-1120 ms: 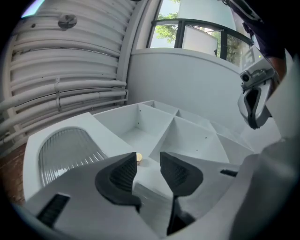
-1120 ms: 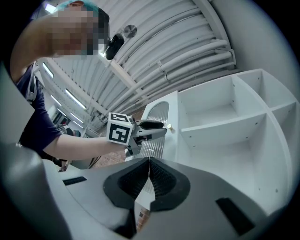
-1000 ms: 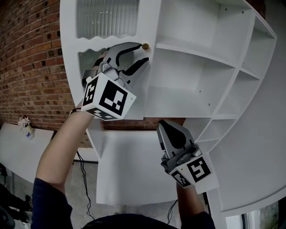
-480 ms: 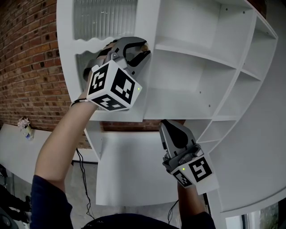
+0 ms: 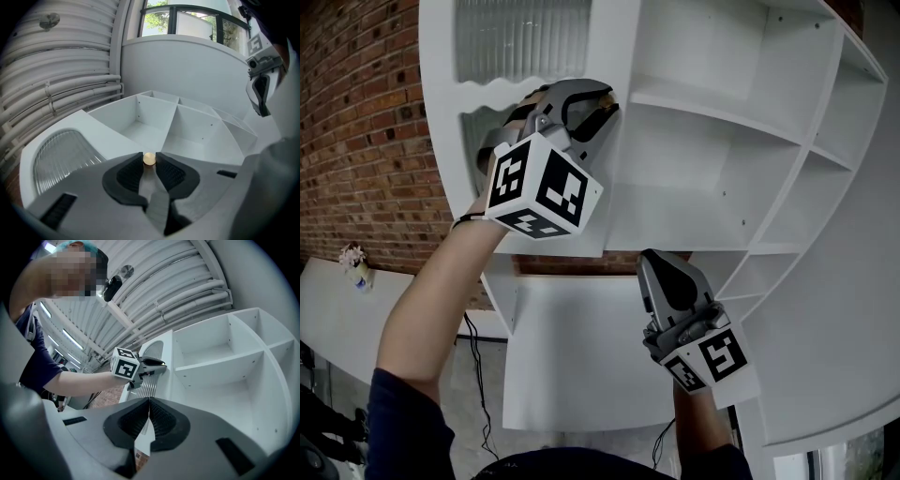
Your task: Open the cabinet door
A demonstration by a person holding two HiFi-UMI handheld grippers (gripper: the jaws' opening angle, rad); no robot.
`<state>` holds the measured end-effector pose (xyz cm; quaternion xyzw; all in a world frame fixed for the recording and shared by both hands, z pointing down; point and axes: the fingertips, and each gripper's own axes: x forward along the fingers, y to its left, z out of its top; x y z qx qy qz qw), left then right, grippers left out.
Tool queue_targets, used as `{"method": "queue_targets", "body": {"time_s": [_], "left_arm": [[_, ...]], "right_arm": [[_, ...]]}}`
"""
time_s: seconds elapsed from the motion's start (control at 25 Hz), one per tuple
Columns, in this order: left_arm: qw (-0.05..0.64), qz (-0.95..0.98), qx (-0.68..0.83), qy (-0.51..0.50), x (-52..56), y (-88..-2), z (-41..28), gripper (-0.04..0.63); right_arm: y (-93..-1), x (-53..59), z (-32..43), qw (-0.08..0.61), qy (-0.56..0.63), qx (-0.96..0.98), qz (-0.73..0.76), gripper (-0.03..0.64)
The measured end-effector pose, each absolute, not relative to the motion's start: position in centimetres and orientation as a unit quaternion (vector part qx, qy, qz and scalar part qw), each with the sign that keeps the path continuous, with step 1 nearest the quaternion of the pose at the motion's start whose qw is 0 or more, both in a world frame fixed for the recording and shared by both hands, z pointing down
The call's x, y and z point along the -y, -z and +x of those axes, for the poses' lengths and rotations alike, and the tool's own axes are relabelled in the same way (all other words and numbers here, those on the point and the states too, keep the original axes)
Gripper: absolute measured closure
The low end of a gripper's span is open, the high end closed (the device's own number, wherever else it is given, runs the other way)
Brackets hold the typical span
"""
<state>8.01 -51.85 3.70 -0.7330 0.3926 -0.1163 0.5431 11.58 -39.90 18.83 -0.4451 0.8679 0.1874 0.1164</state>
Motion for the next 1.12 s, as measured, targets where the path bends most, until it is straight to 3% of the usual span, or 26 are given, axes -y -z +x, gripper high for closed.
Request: {"method": "queue_targets", "body": {"time_s": [1.12], "left_arm": [[0.508, -0.794, -0.330, 0.041, 39.7, -3.6, 2.8, 0.522]], "right_arm": [[-17.5, 32.8, 7.3, 0.116, -0.202, -0.869, -0.436, 0.594]]}}
